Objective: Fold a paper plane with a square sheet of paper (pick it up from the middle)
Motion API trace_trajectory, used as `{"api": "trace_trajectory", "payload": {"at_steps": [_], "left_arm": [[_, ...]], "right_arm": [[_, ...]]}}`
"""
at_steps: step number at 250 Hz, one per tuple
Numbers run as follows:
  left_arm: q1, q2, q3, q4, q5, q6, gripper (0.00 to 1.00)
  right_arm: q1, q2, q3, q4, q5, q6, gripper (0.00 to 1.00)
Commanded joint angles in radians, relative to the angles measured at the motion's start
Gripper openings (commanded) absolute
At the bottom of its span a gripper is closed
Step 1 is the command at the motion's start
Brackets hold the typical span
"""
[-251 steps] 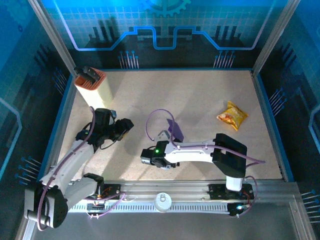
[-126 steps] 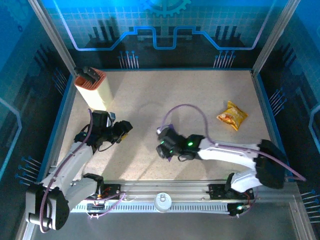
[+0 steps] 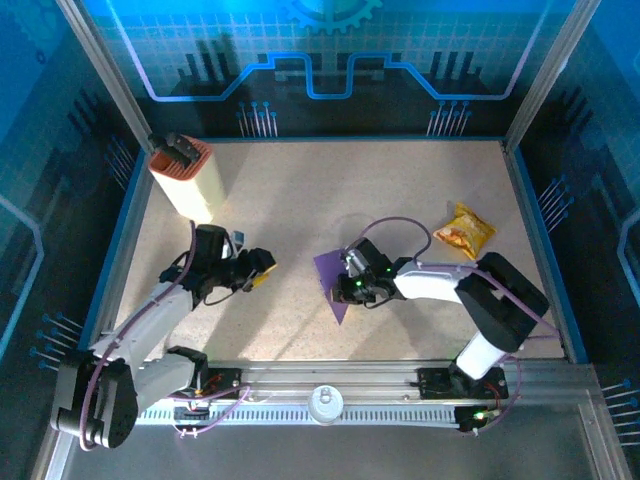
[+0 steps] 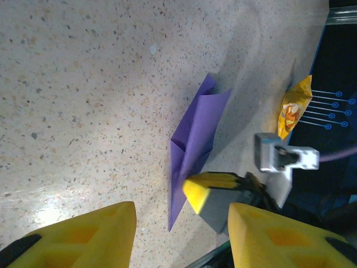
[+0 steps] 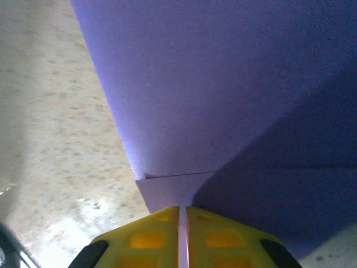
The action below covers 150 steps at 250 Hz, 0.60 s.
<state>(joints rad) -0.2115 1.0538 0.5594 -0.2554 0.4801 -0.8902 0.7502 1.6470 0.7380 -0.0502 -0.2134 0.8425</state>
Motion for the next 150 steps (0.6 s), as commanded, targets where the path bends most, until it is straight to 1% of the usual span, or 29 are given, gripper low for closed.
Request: {"api": "trace_trajectory", "payload": {"at_steps": [1, 24, 42, 59, 76, 88, 100, 109, 118, 133, 150], "left_arm": [[-0.016, -0.001, -0.013, 0.014, 0.025, -0.013, 0.47], [-0.021, -0.005, -0.021, 0.016, 0.022, -0.015, 0.46], [-0.022, 0.000, -0.027, 0.026, 0.024, -0.018, 0.45], [-0.026, 0.010, -0.028, 0.041, 0.031, -0.023, 0.45], [-0.031, 0.021, -0.025, 0.047, 0.039, -0.024, 0.45], [-0.035, 0.025, -0.023, 0.055, 0.043, -0.025, 0.44], [-0.037, 0.026, -0.021, 0.062, 0.048, -0.026, 0.44], [-0.039, 0.025, -0.021, 0.069, 0.050, -0.026, 0.44], [-0.039, 0.026, -0.021, 0.072, 0.055, -0.026, 0.44], [-0.041, 0.023, -0.022, 0.077, 0.063, -0.028, 0.44], [-0.045, 0.014, -0.024, 0.086, 0.071, -0.033, 0.44]], "right_arm": [[0.014, 0.038, -0.016, 0.066, -0.007, 0.142, 0.13], [0.050, 0.051, -0.023, 0.067, 0.050, 0.237, 0.13], [0.080, 0.056, -0.029, 0.049, 0.116, 0.355, 0.20], [0.111, 0.048, -0.081, 0.144, 0.156, 0.493, 0.20], [0.164, 0.032, -0.126, 0.242, 0.242, 0.642, 0.21], [0.198, 0.024, -0.131, 0.284, 0.298, 0.692, 0.21], [0.221, 0.011, -0.117, 0.277, 0.339, 0.702, 0.22], [0.238, -0.010, -0.097, 0.234, 0.379, 0.698, 0.22], [0.255, -0.035, -0.070, 0.152, 0.436, 0.691, 0.22], [0.281, -0.085, 0.007, -0.055, 0.555, 0.664, 0.24], [0.317, -0.137, 0.106, -0.302, 0.722, 0.645, 0.27]]}}
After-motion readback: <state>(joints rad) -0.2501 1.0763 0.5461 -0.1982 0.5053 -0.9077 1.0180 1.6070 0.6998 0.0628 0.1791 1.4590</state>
